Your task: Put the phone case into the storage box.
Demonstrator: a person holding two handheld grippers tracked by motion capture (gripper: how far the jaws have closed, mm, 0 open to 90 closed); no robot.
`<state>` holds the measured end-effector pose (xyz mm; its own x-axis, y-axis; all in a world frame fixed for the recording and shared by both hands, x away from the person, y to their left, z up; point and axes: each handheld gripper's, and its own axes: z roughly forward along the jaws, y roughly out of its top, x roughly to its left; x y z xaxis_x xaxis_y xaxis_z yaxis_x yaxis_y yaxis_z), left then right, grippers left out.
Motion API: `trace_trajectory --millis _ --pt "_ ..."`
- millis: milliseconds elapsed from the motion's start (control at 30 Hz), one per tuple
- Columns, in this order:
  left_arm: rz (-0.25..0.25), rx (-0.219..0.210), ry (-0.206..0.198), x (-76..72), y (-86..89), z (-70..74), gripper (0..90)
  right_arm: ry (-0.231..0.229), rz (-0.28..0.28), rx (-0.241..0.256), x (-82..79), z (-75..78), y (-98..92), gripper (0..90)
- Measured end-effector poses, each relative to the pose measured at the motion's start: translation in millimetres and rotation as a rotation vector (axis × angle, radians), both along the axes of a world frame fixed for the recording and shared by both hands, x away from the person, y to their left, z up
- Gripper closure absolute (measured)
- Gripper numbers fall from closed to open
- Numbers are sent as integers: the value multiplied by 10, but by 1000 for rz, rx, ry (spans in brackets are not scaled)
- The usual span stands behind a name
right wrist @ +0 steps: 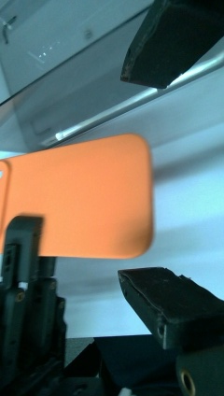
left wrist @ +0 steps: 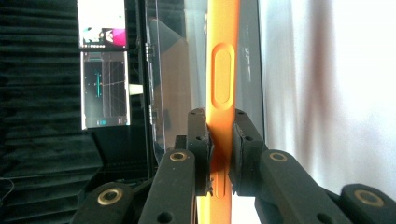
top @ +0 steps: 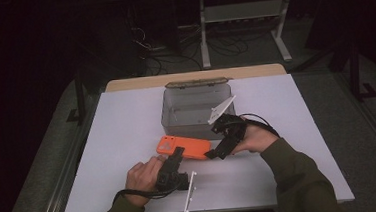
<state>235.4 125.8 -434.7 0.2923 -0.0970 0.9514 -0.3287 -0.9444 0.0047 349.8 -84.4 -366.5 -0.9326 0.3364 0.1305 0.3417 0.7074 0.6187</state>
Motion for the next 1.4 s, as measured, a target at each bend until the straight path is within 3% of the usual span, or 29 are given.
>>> trace_trajectory --millis 433,800,1100,1400 --pt "5 9 5 6 21 3 803 -78 -150 51 -247 -320 -414 0" --pt "14 1 6 12 58 8 803 -143 -322 101 -492 -578 -800 0" --pt "11 -5 7 15 81 15 803 -140 -379 100 -655 -770 -981 0" --pt "14 -32 28 25 110 39 802 -144 -402 104 -673 -798 -1040 0"
